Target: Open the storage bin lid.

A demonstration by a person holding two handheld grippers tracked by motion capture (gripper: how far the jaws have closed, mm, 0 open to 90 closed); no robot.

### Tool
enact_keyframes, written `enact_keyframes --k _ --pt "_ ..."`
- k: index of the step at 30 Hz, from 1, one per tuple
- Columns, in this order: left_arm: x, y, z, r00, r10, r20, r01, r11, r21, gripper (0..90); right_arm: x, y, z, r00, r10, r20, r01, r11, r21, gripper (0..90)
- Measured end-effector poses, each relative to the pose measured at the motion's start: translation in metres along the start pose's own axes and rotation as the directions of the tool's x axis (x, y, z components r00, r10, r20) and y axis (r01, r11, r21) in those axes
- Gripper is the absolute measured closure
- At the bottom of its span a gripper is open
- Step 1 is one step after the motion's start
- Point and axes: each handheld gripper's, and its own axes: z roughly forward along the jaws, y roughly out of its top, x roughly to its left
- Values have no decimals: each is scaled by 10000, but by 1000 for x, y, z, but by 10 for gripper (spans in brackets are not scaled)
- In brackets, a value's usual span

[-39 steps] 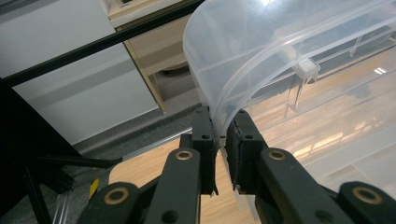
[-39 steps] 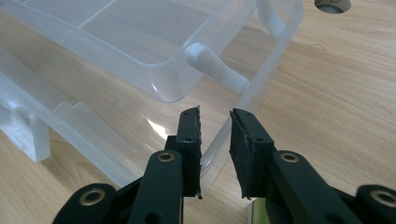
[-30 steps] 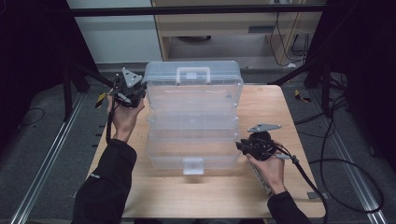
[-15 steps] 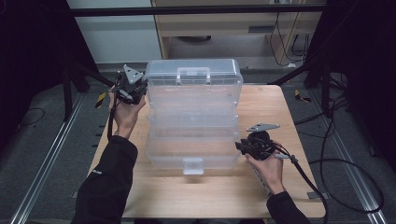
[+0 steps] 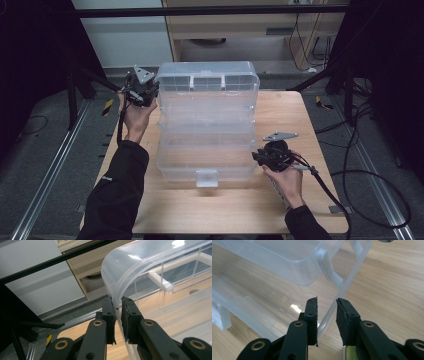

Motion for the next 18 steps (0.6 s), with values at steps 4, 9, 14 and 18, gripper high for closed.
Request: enact_keyframes --k 4,9,14,18 --pt "0 2 4 10000 -27 -41 27 10000 24 808 0 0 0 10000 -4 28 4 10000 0 711" --pt "1 3 9 9999 -39 -109 39 10000 68 806 1 0 0 10000 -27 37 27 10000 9 711" --pt "2 4 13 9999 -47 -156 49 9999 111 804 0 0 0 10000 -34 32 34 10000 9 711" --pt "2 4 16 9998 -99 -171 100 9999 48 804 0 0 0 10000 -38 28 38 10000 8 711"
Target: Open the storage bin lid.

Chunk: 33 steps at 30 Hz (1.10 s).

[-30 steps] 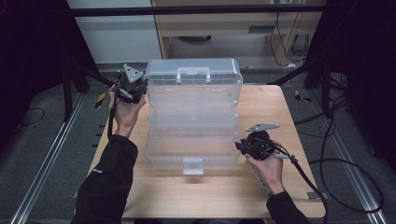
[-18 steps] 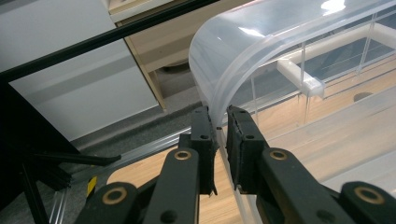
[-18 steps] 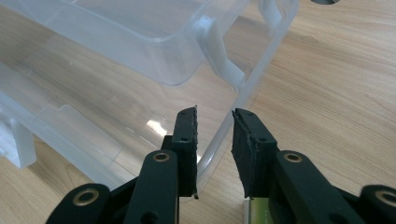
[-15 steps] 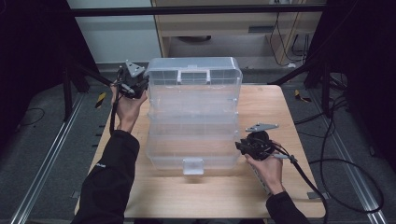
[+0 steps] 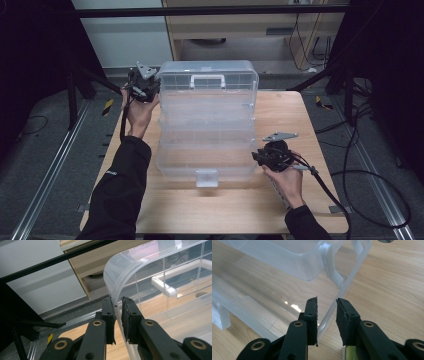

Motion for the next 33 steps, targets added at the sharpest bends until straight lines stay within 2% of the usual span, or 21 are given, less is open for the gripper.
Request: enact_keyframes --k 15,24,33 --pt "1 5 17 9998 -99 -163 103 9996 247 801 0 0 0 10000 -1 14 1 10000 -9 711" --pt "3 6 26 9995 -292 -145 296 9992 285 802 0 0 0 10000 6 35 -6 10000 -7 712" --pt "4 8 40 9996 -154 -245 168 9982 584 794 1 0 0 10000 58 57 -58 10000 5 714"
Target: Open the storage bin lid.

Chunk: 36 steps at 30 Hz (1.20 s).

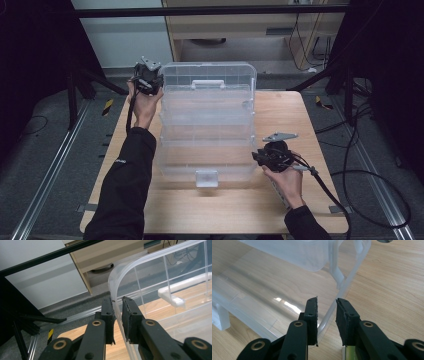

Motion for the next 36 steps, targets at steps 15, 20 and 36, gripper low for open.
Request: enact_keyframes --k 15,20,36 --pt "9 2 -11 9989 -414 237 421 9988 -260 778 -1 -1 -1 9998 59 -167 -60 9999 -96 725" --pt "14 -6 -33 9964 -540 660 556 9982 -231 772 -2 -1 -2 9998 86 -187 -87 9999 -68 726" --pt "13 -51 -111 9847 -537 1658 617 9971 -439 704 -2 -1 -1 9997 109 -206 -112 9999 -117 725"
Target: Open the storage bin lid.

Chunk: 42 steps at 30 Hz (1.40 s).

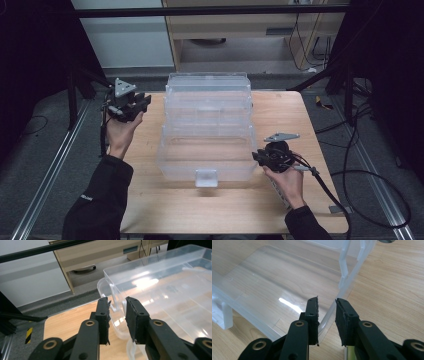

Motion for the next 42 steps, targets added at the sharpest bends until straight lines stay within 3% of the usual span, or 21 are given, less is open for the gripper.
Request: enact_keyframes --k 5,12,17,23,37,40,42 --pt "-9 -18 -14 9996 118 245 -121 9998 125 688 0 0 0 10000 -3 2 3 10000 -1 725" --pt "-20 -52 -22 9990 90 428 -109 9989 457 667 0 0 0 10000 -23 -7 23 10000 2 724" --pt "-23 -77 -23 9956 -285 889 228 9977 644 659 0 0 0 10000 -24 -21 24 10000 9 724" --pt "-29 -94 -28 9940 -409 1017 302 9940 1051 638 0 0 0 10000 -2 -40 2 10000 17 724" --pt "-45 -120 -9 9901 -112 1399 -175 9792 2019 621 -1 0 0 10000 12 -49 -12 10000 -33 723" --pt "-45 -122 -2 9841 171 1769 -510 9807 1887 629 -1 0 0 10000 25 -52 -25 10000 -35 723" --pt "-47 -125 2 9799 107 1992 -508 9790 1974 634 -1 0 0 10000 21 -58 -22 10000 -31 723"
